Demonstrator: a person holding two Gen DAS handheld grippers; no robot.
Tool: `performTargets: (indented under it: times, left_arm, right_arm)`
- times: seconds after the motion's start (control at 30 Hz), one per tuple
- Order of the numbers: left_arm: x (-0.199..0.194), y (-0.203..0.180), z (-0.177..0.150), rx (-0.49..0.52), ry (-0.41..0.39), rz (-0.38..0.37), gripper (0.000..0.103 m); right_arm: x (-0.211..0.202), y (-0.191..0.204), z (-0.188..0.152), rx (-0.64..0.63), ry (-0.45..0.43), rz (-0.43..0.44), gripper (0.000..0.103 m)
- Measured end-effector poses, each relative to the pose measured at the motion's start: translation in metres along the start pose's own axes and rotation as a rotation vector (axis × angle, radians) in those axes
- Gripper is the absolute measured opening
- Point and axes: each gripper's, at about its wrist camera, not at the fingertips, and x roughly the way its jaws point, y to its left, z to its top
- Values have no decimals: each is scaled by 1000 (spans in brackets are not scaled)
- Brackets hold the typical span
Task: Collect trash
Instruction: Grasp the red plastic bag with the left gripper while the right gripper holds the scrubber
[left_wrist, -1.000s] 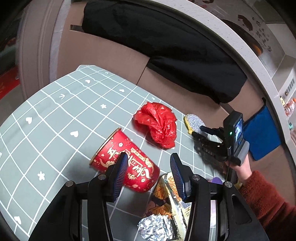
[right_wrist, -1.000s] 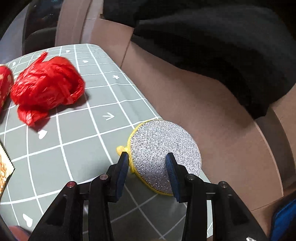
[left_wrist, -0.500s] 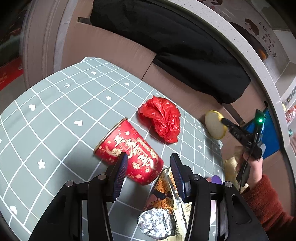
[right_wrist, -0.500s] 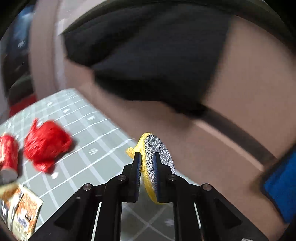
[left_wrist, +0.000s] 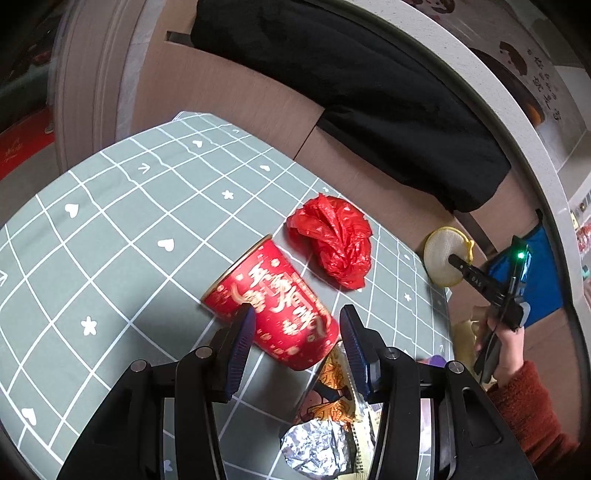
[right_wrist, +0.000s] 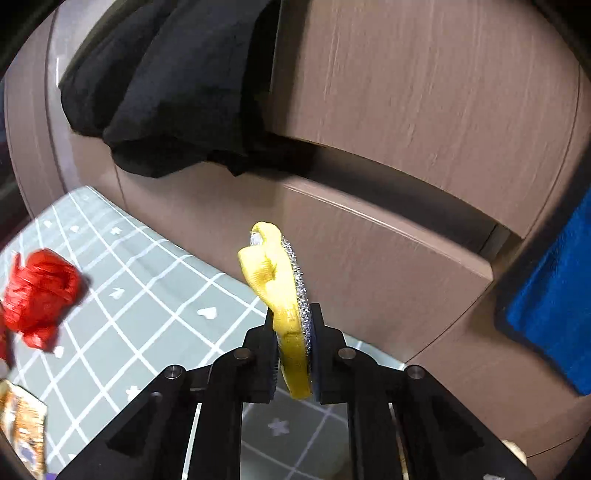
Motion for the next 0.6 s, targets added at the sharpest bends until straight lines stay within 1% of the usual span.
performTargets:
  times: [0.13,0.23,0.33,0.37,0.47,0.53,0.6]
  left_arm:
    - [-7,-21,5,39,-36,-33,48]
    - [-4,-44,15,73,-79,-36,49]
    - [14,-63,30,75,-115,19,49]
    - [23,-65,36,61,-125,33,49]
    - [56,-65,52,4,-143,110,49]
    - [72,-59,56,-35,-127,138,49]
    - [88,-58,56,-41,-97,159,49]
  right_arm:
    - [-25,10,4,-2,-40,61,12]
    - [-52,17,6,20,-81,127,12]
    - [-72,25,3,45,-101,194,12]
    - [-79,28,1,58,-106,218,12]
    - [-87,36,-7,73,-116,257,12]
    - [-94,36,-15,75,-122,268,12]
    - [-103,32,-25,80,-122,276,12]
